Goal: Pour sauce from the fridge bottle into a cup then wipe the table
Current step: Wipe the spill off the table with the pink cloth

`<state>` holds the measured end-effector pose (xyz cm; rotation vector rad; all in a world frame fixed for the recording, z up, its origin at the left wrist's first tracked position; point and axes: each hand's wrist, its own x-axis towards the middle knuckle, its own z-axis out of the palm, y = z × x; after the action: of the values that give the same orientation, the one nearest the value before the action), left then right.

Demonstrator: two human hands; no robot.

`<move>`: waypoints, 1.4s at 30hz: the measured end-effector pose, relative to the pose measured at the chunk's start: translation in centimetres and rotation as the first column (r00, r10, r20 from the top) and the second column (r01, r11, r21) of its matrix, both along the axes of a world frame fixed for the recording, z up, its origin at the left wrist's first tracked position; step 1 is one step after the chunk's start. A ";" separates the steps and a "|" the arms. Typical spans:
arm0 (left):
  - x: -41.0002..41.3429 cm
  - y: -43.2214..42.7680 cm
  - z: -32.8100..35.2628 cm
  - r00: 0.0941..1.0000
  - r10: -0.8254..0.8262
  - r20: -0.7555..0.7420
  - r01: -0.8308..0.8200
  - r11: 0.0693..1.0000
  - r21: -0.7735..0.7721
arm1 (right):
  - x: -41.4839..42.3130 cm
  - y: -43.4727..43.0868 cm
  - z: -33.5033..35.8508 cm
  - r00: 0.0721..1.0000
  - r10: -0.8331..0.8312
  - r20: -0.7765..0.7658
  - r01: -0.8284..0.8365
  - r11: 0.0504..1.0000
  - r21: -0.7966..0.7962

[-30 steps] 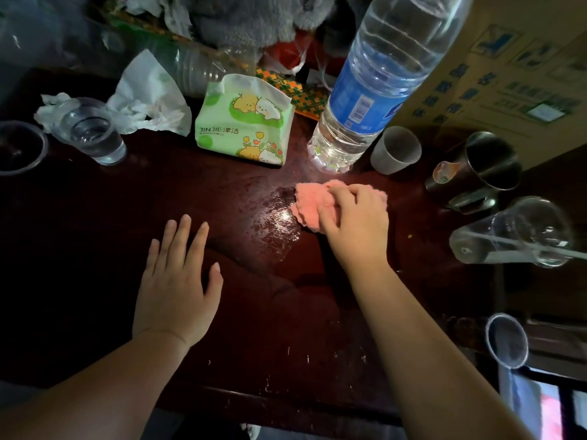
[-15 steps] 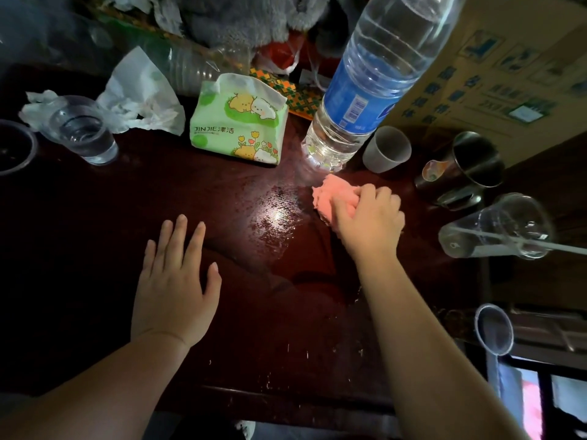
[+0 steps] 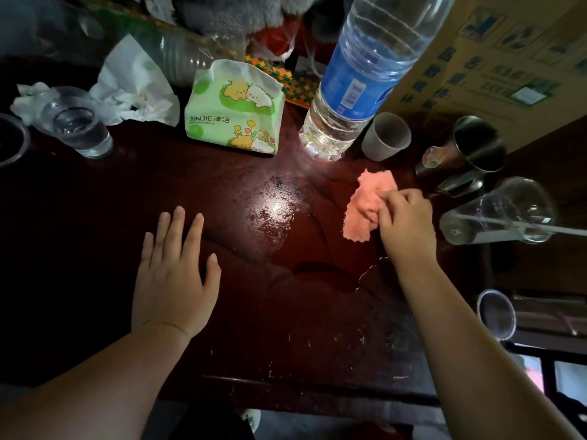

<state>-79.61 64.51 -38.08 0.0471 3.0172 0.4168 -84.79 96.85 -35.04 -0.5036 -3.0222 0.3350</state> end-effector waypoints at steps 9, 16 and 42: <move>0.0 0.0 0.1 1.000 0.002 -0.012 -0.002 1.000 0.027 | 2.1 0.7 -0.9 0.991 0.082 -0.108 -0.086 0.996 -0.035; 0.1 0.1 0.3 1.000 0.002 0.002 -0.002 0.999 0.048 | 2.0 -0.1 -2.0 0.970 0.146 -0.195 -0.202 0.929 -0.310; 0.0 0.1 0.2 1.000 0.010 -0.012 -0.010 0.998 0.061 | 1.0 -7.8 -2.2 0.988 0.051 -0.143 -0.074 0.985 -0.158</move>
<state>-79.59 64.58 -37.85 0.0393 3.0172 0.5117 -83.75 89.02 -37.21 -0.3774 -2.8949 0.5994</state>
